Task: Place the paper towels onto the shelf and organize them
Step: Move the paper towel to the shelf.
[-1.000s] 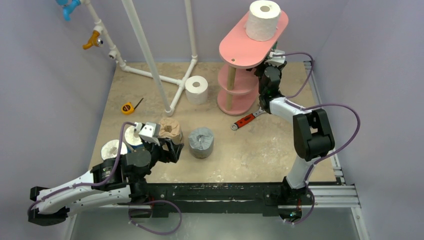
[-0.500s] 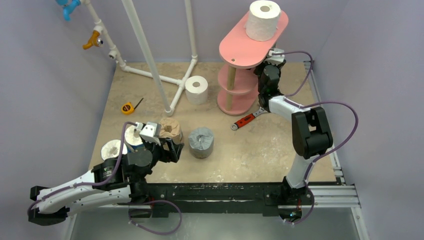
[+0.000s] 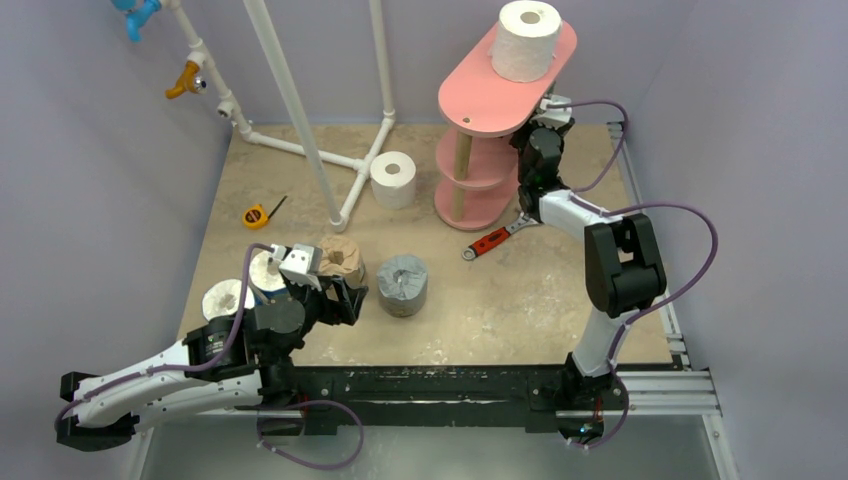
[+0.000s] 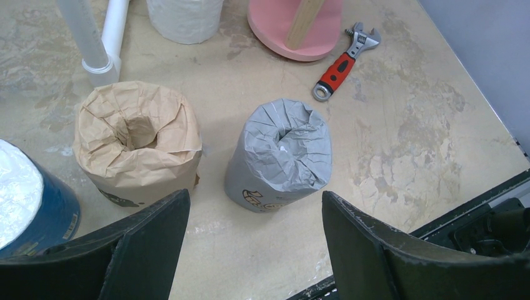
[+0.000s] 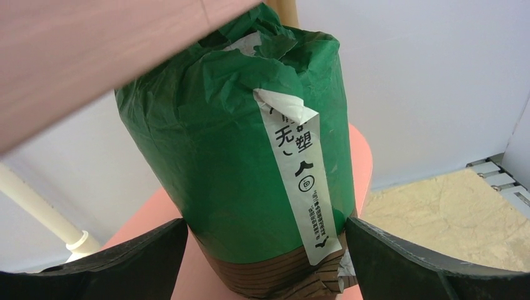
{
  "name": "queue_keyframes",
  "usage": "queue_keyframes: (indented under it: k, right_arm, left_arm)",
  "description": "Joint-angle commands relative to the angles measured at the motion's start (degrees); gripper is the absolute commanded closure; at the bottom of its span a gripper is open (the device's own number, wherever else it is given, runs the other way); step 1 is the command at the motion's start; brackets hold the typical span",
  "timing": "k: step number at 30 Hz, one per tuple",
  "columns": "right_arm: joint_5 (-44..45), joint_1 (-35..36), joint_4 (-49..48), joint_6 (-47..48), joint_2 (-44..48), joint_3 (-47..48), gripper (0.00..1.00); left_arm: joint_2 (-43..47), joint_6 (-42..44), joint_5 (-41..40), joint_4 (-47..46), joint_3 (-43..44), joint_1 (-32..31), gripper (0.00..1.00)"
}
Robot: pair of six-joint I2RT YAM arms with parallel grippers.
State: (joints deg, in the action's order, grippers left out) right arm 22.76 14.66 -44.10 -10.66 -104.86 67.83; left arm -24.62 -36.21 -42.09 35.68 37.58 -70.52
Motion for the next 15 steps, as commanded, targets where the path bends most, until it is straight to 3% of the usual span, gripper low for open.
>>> queue_keyframes:
  k: [1, 15]
  right_arm:
    - [-0.2, -0.4, -1.5, -0.4, 0.1, 2.9, 0.03]
    - [0.7, -0.5, 0.4, -0.2, 0.4, 4.2, 0.01]
  left_arm:
    - [0.3, 0.3, -1.0, -0.8, -0.4, 0.0, 0.23]
    - [0.9, 0.1, -0.9, -0.6, -0.8, 0.0, 0.23]
